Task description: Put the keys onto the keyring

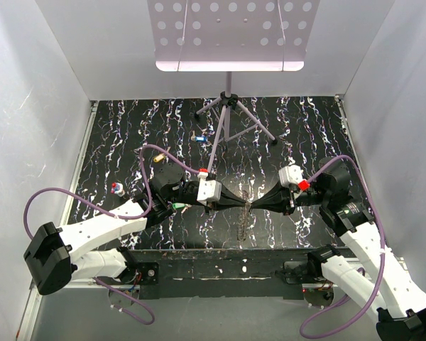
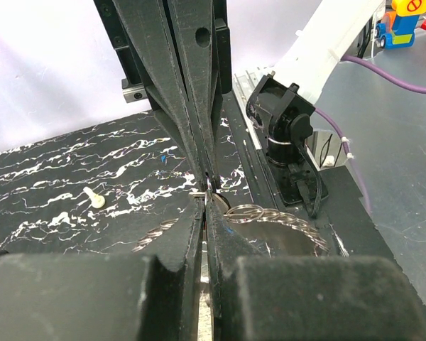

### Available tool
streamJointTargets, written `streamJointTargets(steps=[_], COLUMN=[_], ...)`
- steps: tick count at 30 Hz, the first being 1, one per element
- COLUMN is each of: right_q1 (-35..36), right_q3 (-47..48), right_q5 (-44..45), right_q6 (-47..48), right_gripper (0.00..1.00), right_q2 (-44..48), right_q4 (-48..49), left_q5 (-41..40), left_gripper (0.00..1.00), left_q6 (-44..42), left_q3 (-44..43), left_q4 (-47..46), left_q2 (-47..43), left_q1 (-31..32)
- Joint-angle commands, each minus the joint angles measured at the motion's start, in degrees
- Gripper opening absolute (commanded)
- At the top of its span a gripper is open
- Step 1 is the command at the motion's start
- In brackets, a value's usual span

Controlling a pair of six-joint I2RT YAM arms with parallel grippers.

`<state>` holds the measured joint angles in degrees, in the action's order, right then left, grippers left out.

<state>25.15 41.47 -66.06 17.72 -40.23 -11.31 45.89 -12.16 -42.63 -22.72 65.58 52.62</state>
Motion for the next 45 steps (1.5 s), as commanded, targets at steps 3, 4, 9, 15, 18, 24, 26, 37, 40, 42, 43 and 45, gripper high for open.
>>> streamJointTargets(steps=[3,4,9,15,18,24,26,37,40,42,43,45], right_q1=[0.3,0.3,0.4,0.6,1.0,1.3,1.4,1.7,1.7,1.7,1.7,1.7], right_q3=[2.7,2.7,2.8,3.2,3.4,3.8,3.9,4.7,4.8,5.0,5.1,5.5], right_q5=[-2.3,-2.2,-1.1,-0.2,0.5,1.4,1.6,3.0,3.5,3.6,3.4,2.5], right_q6=[-0.4,-0.4,-0.4,-0.8,-0.9,-0.7,-0.4,3.1,4.0,4.3,4.6,5.0], right_gripper=[0.01,0.01,0.01,0.01,0.01,0.01,0.01,0.01,0.01,0.01,0.01,0.01], right_q2=[0.4,0.4,0.1,-0.6,-0.8,-1.3,-1.6,-2.4,-2.4,-2.3,-2.2,-2.1], right_q4=[4.3,4.2,4.0,4.0,3.7,2.2,1.4,-3.7,-4.2,-4.2,-4.2,-4.0], left_q5=[-1.2,-1.2,-1.3,-1.2,-1.2,-1.6,-1.8,-2.6,-2.6,-2.4,-2.2,-1.8], left_gripper=[0.0,0.0,0.0,0.0,0.0,0.0,0.0,0.0,0.0,0.0,0.0,0.0], left_q6=[0.3,0.4,0.6,0.6,0.5,0.4,0.6,1.8,1.8,1.8,1.8,2.0], left_q3=[0.9,0.8,0.0,-1.0,-1.0,-0.9,-0.9,-0.1,0.2,0.4,0.4,0.7], left_q4=[0.6,0.7,1.5,2.7,2.5,2.3,2.2,0.7,0.6,0.9,1.0,1.1], left_q2=[0.0,0.0,0.4,0.5,0.5,0.3,0.2,-0.9,-1.1,-1.1,-1.1,-1.3], left_q1=[0.1,0.1,0.1,0.1,0.1,0.1,0.1,0.1,0.1,0.1,0.0,-0.1])
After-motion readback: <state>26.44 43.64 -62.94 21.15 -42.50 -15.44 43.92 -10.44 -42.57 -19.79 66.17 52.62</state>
